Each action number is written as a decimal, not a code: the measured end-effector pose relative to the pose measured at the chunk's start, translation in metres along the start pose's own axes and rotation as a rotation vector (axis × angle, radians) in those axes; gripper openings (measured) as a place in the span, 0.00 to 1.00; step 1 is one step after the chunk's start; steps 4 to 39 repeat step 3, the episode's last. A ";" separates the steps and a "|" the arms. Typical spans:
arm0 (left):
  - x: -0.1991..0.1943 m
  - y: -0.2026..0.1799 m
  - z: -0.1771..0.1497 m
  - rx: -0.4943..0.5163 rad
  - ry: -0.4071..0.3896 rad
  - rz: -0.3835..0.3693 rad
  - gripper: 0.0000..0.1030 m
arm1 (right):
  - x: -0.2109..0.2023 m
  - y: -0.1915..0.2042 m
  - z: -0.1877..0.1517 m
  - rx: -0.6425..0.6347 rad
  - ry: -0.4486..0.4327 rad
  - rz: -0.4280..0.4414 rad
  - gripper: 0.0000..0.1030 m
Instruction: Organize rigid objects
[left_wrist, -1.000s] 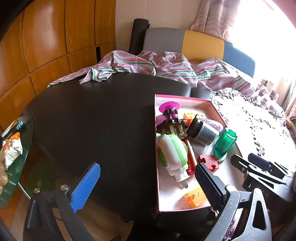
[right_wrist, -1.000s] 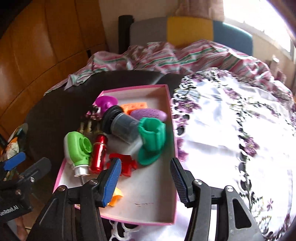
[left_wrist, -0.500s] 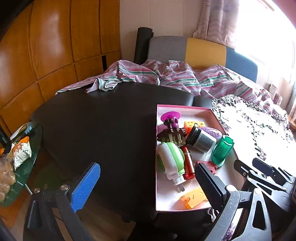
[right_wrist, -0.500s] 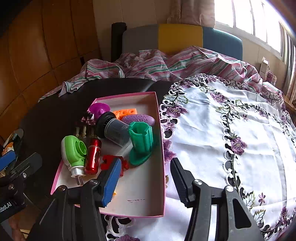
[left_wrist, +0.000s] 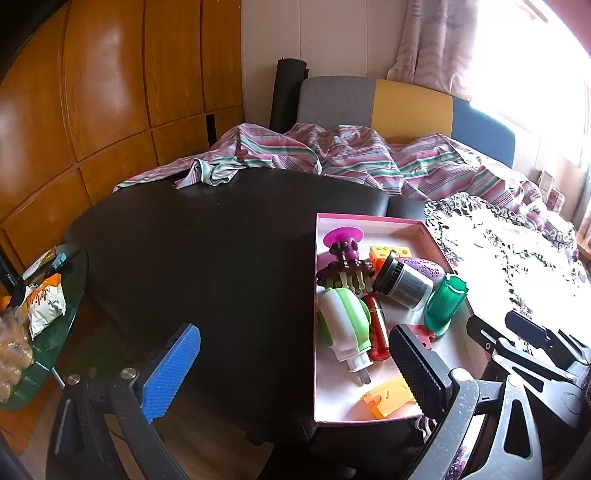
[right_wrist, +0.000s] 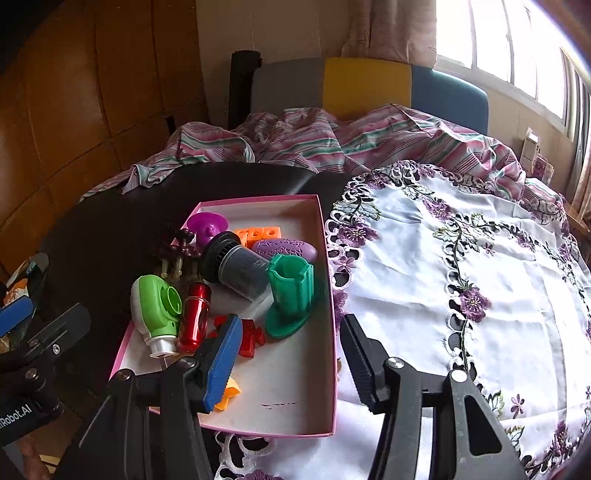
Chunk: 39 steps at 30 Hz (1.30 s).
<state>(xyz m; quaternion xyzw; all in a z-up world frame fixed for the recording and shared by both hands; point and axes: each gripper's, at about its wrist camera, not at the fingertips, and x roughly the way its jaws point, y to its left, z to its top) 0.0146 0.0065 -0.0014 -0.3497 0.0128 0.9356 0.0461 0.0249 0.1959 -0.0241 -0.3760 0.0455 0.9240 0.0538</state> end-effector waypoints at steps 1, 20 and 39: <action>0.000 0.000 0.000 0.001 0.001 0.001 0.99 | 0.000 0.001 0.000 -0.004 -0.001 0.001 0.54; 0.002 0.001 0.001 -0.002 0.007 -0.003 0.99 | 0.000 0.003 0.000 -0.010 0.000 0.005 0.54; 0.002 0.001 0.001 -0.002 0.007 -0.003 0.99 | 0.000 0.003 0.000 -0.010 0.000 0.005 0.54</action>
